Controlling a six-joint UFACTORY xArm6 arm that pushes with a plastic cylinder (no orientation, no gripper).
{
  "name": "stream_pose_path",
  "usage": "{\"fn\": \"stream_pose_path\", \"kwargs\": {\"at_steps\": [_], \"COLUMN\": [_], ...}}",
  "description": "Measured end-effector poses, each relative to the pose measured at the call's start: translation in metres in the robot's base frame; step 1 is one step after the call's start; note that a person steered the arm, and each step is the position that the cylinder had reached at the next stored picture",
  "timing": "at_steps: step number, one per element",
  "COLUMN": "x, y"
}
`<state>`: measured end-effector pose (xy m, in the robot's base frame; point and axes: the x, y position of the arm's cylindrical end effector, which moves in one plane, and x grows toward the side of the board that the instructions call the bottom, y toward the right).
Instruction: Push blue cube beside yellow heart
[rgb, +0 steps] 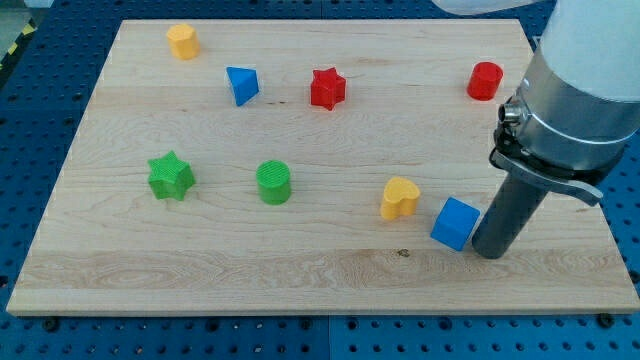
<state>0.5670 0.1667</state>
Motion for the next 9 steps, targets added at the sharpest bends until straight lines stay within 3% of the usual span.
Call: {"fn": "stream_pose_path", "kwargs": {"at_steps": [1,3,7,9], "x": [-0.003,0.052,0.019,-0.006], "y": [0.024,0.016,-0.035,-0.011]}}
